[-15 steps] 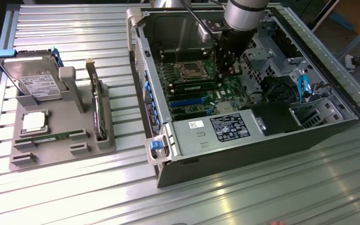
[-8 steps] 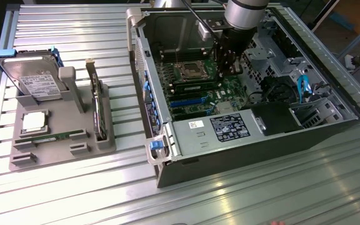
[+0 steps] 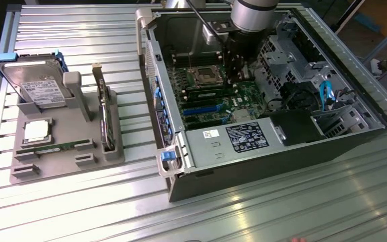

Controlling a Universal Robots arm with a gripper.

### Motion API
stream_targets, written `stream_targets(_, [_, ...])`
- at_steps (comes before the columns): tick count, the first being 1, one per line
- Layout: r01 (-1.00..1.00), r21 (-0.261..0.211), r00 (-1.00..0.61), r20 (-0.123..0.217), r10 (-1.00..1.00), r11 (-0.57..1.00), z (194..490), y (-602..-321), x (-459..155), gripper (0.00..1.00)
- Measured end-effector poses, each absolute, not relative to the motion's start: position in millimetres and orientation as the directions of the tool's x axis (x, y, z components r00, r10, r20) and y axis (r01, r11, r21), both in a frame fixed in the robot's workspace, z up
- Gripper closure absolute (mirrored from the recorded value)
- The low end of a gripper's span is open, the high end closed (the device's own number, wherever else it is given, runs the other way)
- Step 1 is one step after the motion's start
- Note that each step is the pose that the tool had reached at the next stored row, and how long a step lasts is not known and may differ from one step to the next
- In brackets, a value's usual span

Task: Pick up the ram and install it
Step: 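Press down the ram until it locks into place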

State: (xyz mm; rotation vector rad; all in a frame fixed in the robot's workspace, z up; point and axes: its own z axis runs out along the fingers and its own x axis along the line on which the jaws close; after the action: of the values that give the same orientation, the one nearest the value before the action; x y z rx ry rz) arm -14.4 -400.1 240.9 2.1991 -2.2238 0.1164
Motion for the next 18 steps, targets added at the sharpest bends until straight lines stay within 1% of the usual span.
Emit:
stream_targets(9, [-0.999,-0.053,-0.013,0.060,-0.998,0.010,240.8,-400.0,-54.3,0.89])
stream_targets(18, [-0.998,-0.054,-0.013,0.060,-0.998,0.010,237.1,-400.0,-57.3,0.89])
